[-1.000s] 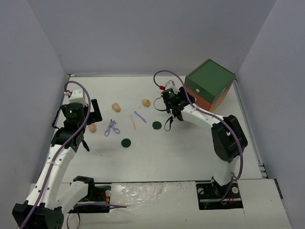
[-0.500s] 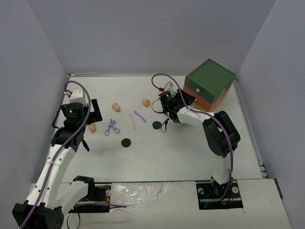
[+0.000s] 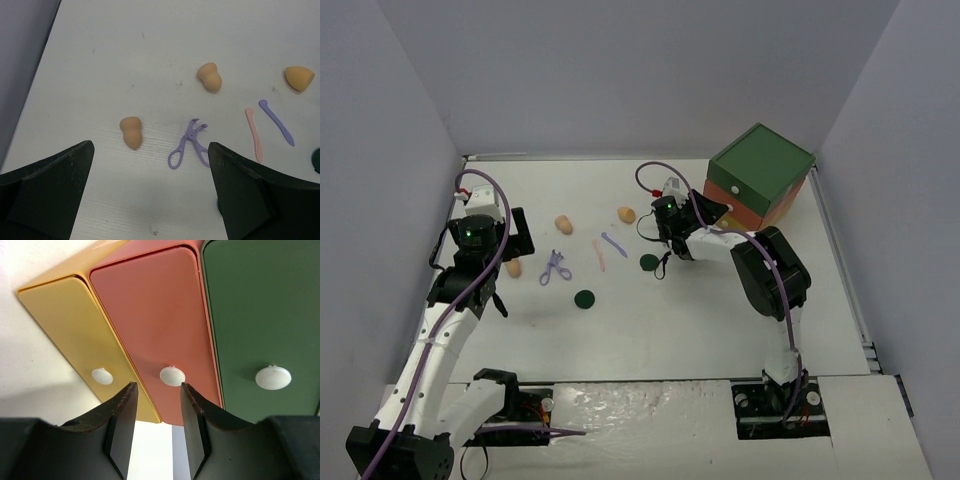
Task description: Organize the makeup
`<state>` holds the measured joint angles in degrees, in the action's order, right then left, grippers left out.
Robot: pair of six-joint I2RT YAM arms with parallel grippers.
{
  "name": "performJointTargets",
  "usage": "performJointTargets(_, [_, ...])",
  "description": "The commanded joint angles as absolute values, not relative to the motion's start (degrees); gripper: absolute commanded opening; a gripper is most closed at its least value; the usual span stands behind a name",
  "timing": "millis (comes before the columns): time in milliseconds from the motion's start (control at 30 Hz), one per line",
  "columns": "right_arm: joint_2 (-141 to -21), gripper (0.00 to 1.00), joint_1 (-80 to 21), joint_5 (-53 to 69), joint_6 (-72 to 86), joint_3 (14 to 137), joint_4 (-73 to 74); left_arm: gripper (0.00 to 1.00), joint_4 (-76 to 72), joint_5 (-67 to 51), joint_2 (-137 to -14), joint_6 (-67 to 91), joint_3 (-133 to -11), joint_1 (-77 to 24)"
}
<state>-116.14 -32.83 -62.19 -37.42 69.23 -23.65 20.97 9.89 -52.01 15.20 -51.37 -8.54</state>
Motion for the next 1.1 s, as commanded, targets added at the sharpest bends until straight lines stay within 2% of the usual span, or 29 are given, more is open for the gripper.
performJointTargets(0, [-115.4, 0.37, -31.7, -66.0, -39.8, 69.1, -30.7, 0.97, 19.0, 9.9, -51.5, 15.4, -53.6, -8.1])
performJointTargets(600, [-118.0, 0.35, -30.6, -68.8, -48.7, 67.0, -42.4, 0.97, 19.0, 9.8, -51.7, 15.2, -53.7, -8.1])
performJointTargets(867, [-119.4, 0.27, -30.6, -70.6, -54.6, 66.0, -50.5, 0.97, 19.0, 9.8, -51.8, 15.2, -53.6, -8.1])
performJointTargets(1067, [-119.7, 0.13, -30.7, -71.0, -56.7, 66.1, -52.4, 0.97, 18.9, 9.8, -51.8, 15.2, -53.7, -8.1])
